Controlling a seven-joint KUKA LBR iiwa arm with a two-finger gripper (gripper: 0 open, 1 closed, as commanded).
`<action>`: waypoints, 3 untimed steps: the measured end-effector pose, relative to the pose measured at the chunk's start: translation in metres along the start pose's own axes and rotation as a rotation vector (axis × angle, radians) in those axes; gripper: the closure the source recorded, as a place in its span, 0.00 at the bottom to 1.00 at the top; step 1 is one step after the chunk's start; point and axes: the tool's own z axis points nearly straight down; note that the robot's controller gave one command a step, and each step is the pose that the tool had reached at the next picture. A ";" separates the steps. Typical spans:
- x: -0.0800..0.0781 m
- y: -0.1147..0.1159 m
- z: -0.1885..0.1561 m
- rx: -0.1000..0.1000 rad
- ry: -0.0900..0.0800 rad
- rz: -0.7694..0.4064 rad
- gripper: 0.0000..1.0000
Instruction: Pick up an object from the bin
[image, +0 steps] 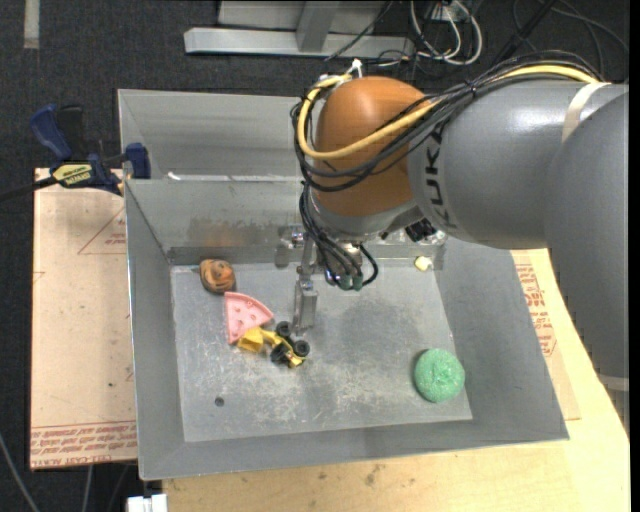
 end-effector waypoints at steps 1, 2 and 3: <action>-0.002 -0.001 -0.005 -0.001 -0.008 0.003 0.00; -0.002 -0.009 0.038 -0.001 -0.014 -0.060 0.00; -0.002 -0.013 0.052 -0.001 -0.011 -0.075 0.00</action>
Offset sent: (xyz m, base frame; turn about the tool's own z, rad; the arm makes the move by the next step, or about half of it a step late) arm -0.0010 -0.0234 -0.1125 -0.1545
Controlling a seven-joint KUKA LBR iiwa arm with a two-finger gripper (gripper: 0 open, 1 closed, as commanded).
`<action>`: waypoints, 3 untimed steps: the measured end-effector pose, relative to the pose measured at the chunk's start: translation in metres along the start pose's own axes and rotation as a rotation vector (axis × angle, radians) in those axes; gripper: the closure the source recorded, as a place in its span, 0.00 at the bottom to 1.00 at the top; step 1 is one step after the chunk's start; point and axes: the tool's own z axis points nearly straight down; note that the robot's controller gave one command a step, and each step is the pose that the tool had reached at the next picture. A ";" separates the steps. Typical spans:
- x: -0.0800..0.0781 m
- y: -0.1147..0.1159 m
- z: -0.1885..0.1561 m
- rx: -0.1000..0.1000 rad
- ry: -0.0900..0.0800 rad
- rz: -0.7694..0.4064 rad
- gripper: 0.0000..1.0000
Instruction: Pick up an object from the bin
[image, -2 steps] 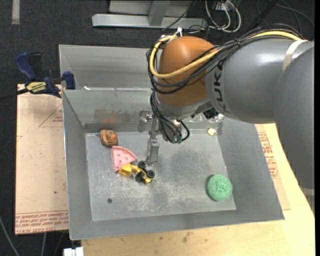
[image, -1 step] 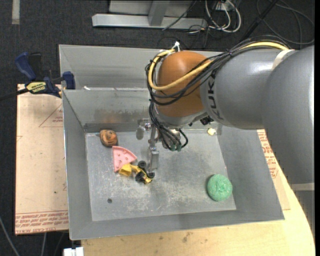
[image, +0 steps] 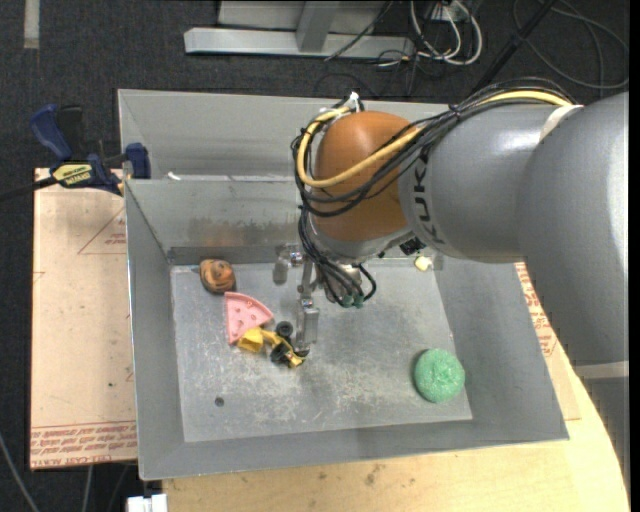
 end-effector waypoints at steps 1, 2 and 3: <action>0.021 -0.029 0.031 0.000 0.004 -0.018 0.00; 0.000 -0.017 0.042 0.002 0.002 -0.222 0.00; 0.028 -0.007 0.050 -0.001 -0.001 -0.159 0.00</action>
Offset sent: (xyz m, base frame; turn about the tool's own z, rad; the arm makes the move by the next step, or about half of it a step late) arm 0.0449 0.0312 -0.0600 -0.0206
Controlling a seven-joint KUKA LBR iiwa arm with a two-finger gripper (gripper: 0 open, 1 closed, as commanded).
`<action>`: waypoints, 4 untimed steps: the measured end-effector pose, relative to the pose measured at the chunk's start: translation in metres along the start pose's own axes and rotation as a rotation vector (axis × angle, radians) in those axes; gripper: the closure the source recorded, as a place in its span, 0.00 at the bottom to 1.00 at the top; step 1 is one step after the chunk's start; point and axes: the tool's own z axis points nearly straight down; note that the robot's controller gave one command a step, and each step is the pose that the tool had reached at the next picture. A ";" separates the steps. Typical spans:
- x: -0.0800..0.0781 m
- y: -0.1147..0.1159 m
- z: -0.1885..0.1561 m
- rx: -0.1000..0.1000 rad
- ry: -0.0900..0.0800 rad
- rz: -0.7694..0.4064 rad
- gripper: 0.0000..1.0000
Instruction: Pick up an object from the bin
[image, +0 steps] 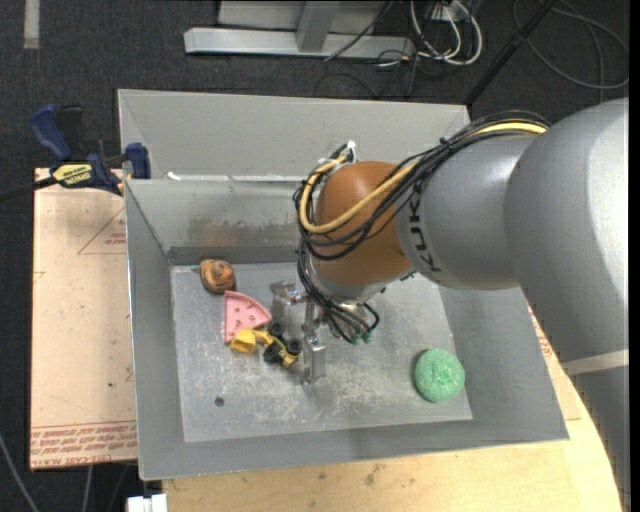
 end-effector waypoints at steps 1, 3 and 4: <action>-0.046 -0.002 0.009 0.000 0.001 0.136 1.00; -0.046 -0.002 0.010 0.000 0.002 0.138 0.00; -0.046 0.026 0.010 0.004 0.003 0.036 0.00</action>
Offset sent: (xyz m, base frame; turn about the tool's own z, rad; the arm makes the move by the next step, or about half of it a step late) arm 0.0000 0.0000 0.0000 0.0000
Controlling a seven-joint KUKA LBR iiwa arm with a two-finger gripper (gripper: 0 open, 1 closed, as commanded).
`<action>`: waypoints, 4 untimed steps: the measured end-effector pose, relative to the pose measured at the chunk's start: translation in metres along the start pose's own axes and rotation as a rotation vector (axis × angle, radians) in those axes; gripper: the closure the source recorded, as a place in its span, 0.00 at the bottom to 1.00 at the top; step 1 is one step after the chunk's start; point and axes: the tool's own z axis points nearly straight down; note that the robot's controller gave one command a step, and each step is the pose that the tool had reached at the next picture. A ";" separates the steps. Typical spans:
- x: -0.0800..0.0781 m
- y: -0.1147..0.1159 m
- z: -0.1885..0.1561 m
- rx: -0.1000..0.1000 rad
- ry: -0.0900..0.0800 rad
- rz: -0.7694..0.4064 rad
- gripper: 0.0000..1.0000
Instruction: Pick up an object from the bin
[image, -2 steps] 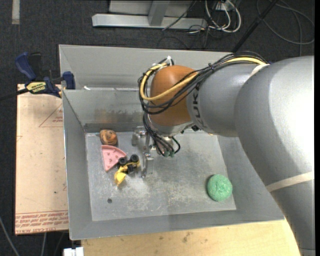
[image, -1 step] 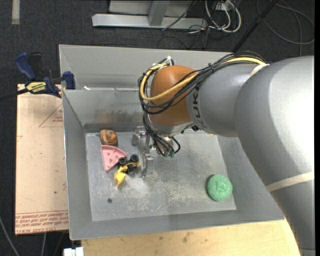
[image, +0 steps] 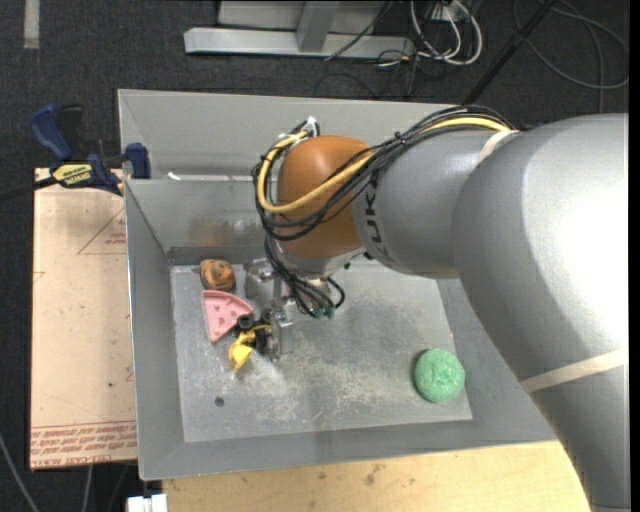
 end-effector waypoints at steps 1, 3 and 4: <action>-0.003 0.037 0.000 -0.006 -0.001 -0.123 0.00; 0.021 0.007 -0.001 -0.005 -0.003 -0.109 1.00; 0.021 0.007 -0.001 -0.005 -0.003 -0.109 1.00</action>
Offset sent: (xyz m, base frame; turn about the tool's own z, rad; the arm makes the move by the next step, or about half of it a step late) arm 0.0003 0.0133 0.0013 -0.1685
